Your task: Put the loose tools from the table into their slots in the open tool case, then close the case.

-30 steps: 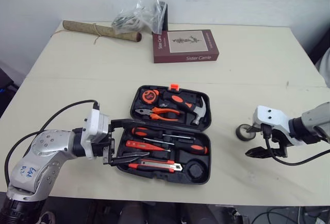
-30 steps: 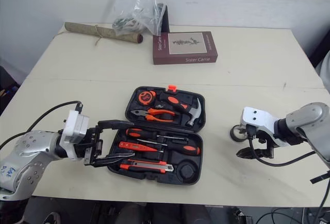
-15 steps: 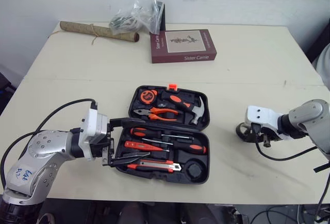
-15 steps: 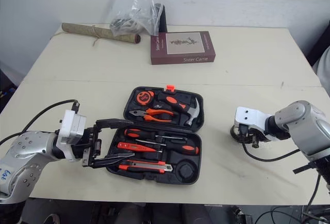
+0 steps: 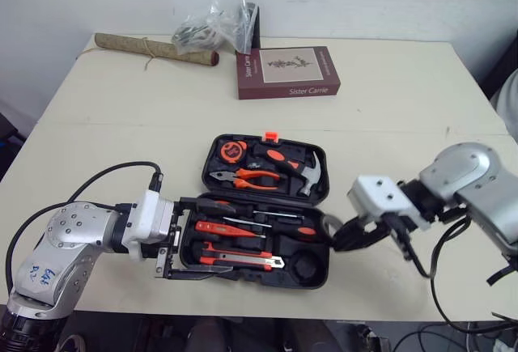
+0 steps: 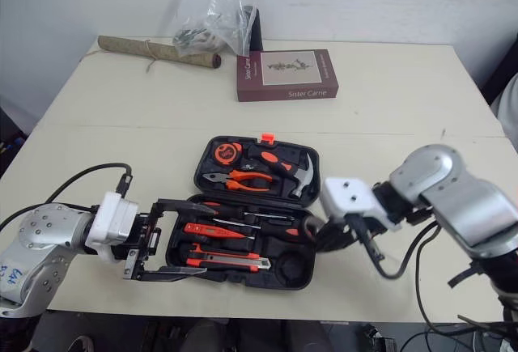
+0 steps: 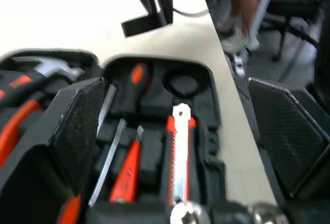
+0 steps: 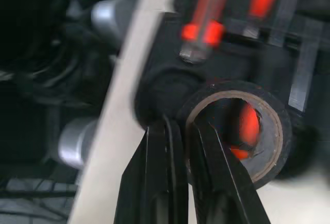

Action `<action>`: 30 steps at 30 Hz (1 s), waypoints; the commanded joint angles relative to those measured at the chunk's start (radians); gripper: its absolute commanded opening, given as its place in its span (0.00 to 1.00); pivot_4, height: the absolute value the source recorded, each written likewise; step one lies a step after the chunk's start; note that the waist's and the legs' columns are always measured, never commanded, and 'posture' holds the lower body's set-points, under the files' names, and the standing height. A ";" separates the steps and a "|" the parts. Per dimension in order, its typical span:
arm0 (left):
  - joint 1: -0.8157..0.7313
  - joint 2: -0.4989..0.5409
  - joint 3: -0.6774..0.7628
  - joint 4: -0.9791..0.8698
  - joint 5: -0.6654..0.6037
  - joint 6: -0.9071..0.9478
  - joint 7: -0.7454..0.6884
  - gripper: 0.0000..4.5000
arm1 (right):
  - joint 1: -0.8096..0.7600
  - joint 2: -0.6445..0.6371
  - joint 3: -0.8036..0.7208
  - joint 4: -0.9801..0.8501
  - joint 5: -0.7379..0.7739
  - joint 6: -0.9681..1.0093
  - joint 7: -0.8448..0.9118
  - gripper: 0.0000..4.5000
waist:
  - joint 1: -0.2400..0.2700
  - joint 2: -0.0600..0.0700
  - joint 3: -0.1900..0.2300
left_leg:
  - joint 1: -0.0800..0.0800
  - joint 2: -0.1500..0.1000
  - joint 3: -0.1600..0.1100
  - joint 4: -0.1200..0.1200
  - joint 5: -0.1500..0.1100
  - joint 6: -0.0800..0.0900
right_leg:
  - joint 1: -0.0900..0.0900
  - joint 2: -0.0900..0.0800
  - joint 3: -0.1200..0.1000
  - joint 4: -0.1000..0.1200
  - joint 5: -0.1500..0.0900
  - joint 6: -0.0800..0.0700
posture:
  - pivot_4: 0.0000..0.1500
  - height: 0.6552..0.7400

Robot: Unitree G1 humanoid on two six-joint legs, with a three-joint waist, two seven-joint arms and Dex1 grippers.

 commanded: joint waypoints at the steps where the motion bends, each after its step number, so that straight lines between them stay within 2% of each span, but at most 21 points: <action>1: 0.029 0.007 0.000 -0.033 -0.003 -0.006 -0.001 1.00 | -0.009 0.046 0.072 -0.019 -0.030 -0.025 0.023 0.01 | -0.003 0.000 0.000 | 0.000 0.000 0.000 0.001 0.000 0.000 | 0.000 0.000 0.000 0.000 0.000 0.000 | 1.00 1.00; 9: 0.134 0.027 0.074 -0.077 -0.017 0.023 0.044 1.00 | -0.001 0.130 0.162 0.029 -0.096 -0.080 0.002 0.01 | -0.006 -0.002 -0.001 | 0.000 0.000 -0.001 0.002 0.000 0.000 | 0.000 0.000 0.000 0.002 0.000 0.000 | 1.00 1.00; 17: 0.151 0.038 0.077 -0.095 -0.024 0.038 0.053 1.00 | -0.020 0.182 0.227 0.074 -0.177 -0.105 0.001 0.01 | -0.004 -0.002 -0.001 | 0.000 0.000 -0.001 0.003 0.000 0.000 | 0.001 0.000 -0.001 0.002 0.000 0.000 | 1.00 1.00; 26: 0.146 0.044 0.087 -0.111 -0.033 0.070 0.073 1.00 | -0.083 0.134 0.296 0.094 -0.273 -0.108 0.062 0.01 | -0.008 -0.002 -0.001 | 0.001 0.000 -0.002 0.004 0.000 0.000 | 0.001 0.000 -0.001 0.003 0.000 0.000 | 1.00 1.00; 30: 0.136 0.046 0.087 -0.116 -0.047 0.096 0.089 1.00 | -0.077 0.146 0.304 0.120 -0.307 -0.160 0.021 0.01 | -0.004 -0.003 -0.002 | 0.001 0.000 -0.002 0.005 0.000 0.000 | 0.002 -0.001 -0.001 0.003 0.000 0.000 | 1.00 1.00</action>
